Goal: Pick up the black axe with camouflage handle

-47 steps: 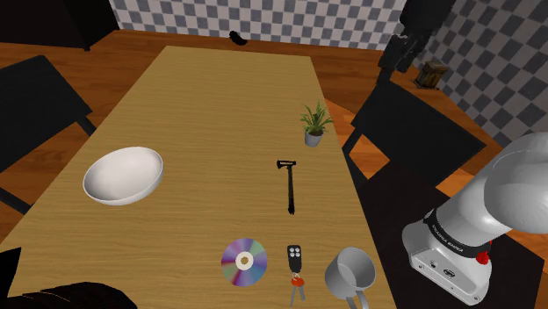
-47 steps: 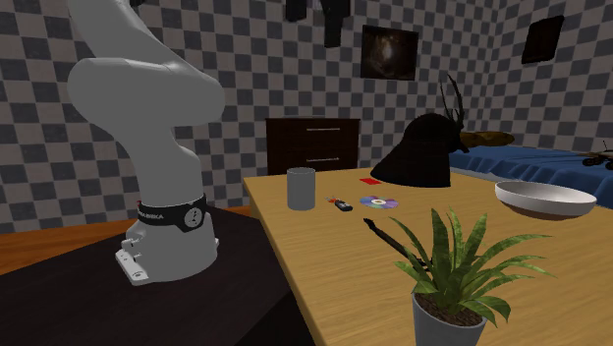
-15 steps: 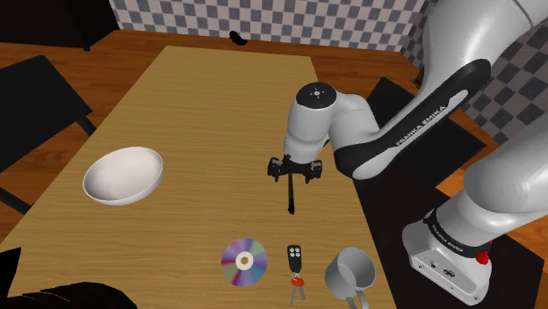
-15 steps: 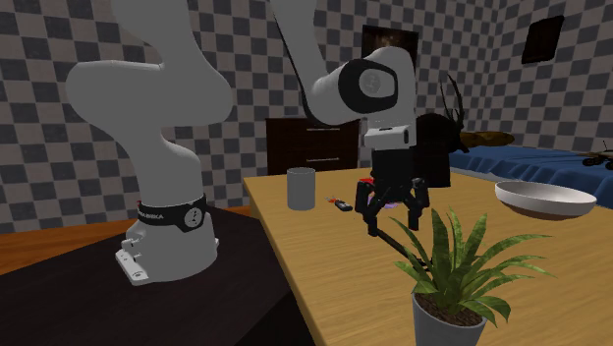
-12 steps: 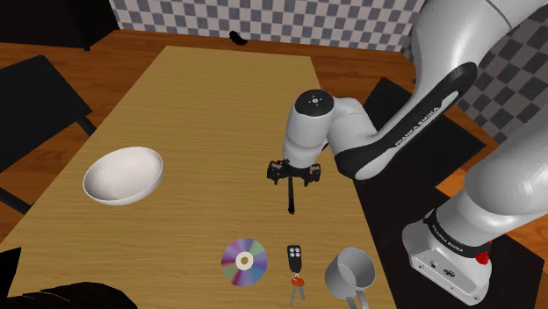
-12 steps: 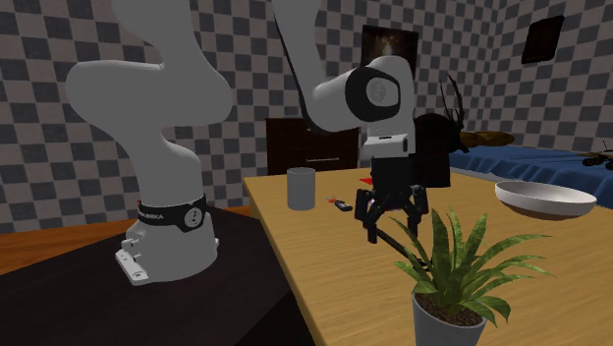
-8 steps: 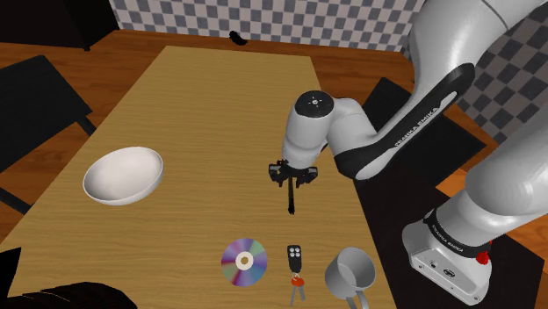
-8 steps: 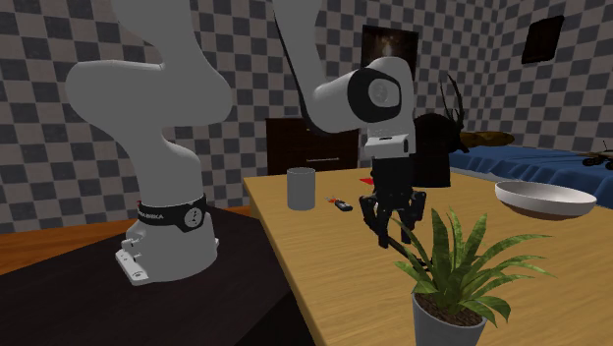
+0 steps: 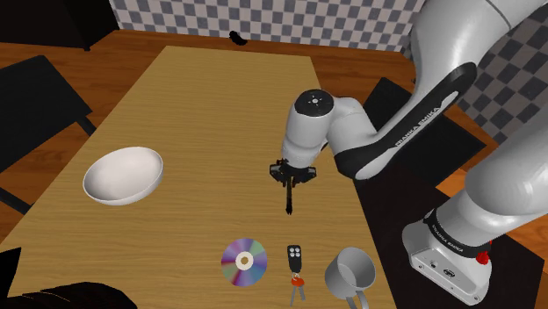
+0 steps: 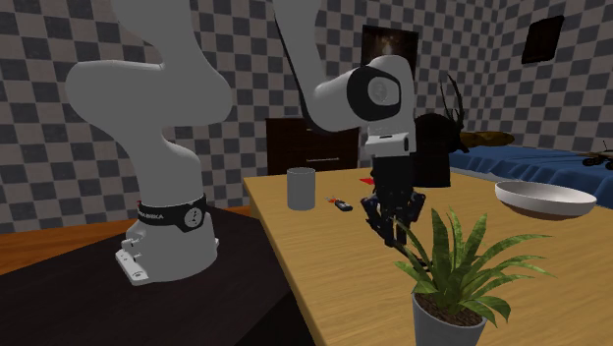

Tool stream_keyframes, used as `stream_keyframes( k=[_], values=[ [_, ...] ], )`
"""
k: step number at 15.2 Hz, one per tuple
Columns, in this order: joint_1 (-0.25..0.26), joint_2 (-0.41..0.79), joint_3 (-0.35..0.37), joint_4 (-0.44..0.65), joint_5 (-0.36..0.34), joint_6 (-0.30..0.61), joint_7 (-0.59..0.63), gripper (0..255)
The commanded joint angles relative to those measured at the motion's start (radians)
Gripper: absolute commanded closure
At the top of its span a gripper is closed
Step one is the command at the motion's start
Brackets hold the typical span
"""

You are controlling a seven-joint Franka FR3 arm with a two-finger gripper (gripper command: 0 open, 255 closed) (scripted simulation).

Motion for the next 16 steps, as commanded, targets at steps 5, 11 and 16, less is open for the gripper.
stream_keyframes(
  k=[5,11,16],
  values=[
    [-0.065,-0.14,0.103,-0.033,0.281,-0.018,-0.212,255],
    [-0.003,-0.295,0.083,-0.038,0.57,-0.076,-0.431,255],
    [0.047,-0.356,0.042,-0.031,0.658,-0.122,-0.502,255]
  ],
)
